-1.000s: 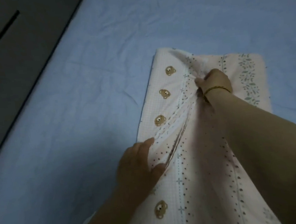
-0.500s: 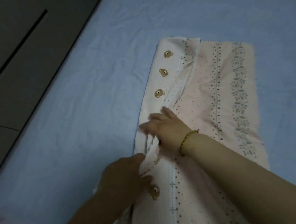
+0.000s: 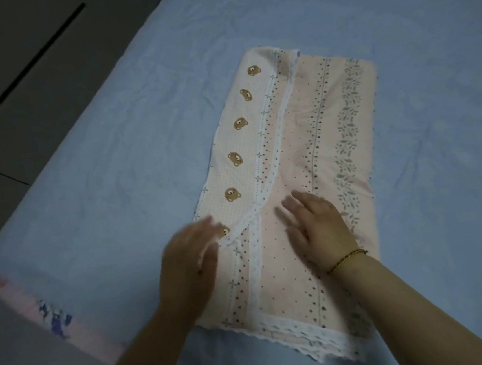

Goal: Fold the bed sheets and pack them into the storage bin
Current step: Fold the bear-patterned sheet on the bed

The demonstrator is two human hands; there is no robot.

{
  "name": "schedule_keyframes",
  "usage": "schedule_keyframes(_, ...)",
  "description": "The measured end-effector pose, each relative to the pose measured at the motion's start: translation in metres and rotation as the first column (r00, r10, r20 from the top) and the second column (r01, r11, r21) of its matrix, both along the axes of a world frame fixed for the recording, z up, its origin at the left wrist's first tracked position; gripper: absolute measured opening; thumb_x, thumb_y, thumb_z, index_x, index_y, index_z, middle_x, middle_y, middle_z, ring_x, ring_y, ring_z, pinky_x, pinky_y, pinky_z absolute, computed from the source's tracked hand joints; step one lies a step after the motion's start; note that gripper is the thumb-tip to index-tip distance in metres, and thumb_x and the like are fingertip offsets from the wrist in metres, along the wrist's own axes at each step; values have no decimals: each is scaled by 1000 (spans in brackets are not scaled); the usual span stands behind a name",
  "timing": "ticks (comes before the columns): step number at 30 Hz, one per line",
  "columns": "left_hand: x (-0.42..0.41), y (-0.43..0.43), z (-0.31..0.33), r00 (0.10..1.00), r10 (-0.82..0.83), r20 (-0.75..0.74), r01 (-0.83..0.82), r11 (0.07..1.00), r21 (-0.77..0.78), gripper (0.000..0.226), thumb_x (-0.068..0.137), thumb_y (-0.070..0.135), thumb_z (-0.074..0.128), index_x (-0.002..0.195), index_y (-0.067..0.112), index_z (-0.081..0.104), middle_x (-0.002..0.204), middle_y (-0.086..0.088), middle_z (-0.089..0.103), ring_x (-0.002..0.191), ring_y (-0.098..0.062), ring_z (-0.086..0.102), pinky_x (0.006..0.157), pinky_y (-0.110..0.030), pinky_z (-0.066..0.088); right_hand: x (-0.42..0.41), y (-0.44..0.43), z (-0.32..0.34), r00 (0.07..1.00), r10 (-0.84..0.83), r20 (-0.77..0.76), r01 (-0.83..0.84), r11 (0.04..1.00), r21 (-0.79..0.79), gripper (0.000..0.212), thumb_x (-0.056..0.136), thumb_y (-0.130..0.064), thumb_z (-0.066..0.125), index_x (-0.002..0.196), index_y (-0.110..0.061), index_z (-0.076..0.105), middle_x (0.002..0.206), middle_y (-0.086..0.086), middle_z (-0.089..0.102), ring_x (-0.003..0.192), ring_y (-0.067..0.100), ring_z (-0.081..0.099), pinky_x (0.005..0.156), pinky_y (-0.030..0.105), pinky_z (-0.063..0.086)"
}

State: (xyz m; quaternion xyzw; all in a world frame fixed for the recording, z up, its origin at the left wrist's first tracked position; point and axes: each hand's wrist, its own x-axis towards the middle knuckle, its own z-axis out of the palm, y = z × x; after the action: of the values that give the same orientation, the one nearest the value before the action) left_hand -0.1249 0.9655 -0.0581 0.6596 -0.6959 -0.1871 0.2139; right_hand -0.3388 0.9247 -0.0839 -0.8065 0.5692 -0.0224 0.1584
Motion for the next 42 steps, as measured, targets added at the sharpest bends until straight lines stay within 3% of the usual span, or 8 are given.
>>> schedule_keyframes(6,-15,8,-54,886,-284,366,228,955,191,59,98,48,11,120,12,53,115,-13,66,104,-32,64,100,-43,34,19,4,3,987,119,-107,-85,957,279,76,78,-51,4,141,-23,35,153,0,25,142,19,21,115,37,-1)
schedule_keyframes(12,-15,-36,-41,967,-87,239,105,992,-63,41,87,30,36,96,10,71,100,-10,71,91,-28,69,90,-36,47,22,-52,7,929,-305,211,310,951,11,33,97,-23,38,118,-7,58,116,13,61,104,28,56,98,35,39)
schedule_keyframes(18,-21,-62,-89,897,-224,381,200,974,102,55,98,46,7,130,17,40,131,-17,54,123,-34,48,102,-44,22,22,-170,-4,971,-175,-166,184,982,39,57,99,-33,28,148,-20,3,156,4,-10,144,23,-6,116,41,-4)
schedule_keyframes(25,-21,-69,-126,899,-183,397,201,980,-3,51,98,45,11,139,21,31,148,-9,23,144,-18,-3,112,-42,7,-8,-276,-29,910,-154,-385,228,961,156,69,93,-58,19,148,-26,-6,156,-2,-13,144,20,-11,113,50,-9)
schedule_keyframes(30,-20,-70,-136,907,-180,380,216,975,-53,52,98,47,13,147,29,10,157,0,-8,144,-17,-4,112,-44,8,-22,-294,-41,894,-236,-382,316,935,162,70,91,-61,15,148,-26,-7,156,-4,-14,144,15,-11,113,48,-11)
schedule_keyframes(34,-21,-76,-133,906,-153,395,181,983,-35,52,98,47,10,138,22,31,148,-10,22,144,-15,-8,111,-42,8,-20,-285,-36,892,-294,-343,369,912,178,68,94,-57,15,148,-23,-7,156,-1,-13,144,17,-12,113,47,-11)
schedule_keyframes(37,-20,-76,-130,898,-196,394,215,977,-4,53,98,47,6,148,29,9,145,-11,24,144,-15,-10,112,-41,3,-27,-252,-29,894,-333,-299,400,895,198,64,96,-51,16,148,-21,-5,156,2,-12,144,19,-11,114,45,-12)
schedule_keyframes(42,-18,-75,-111,918,-247,310,238,969,65,51,97,49,15,134,22,37,139,-16,39,128,-29,30,109,-38,11,-47,-144,-10,870,-421,-255,481,836,262,63,97,-47,26,148,-23,-1,156,0,-11,144,17,-11,114,46,-9)
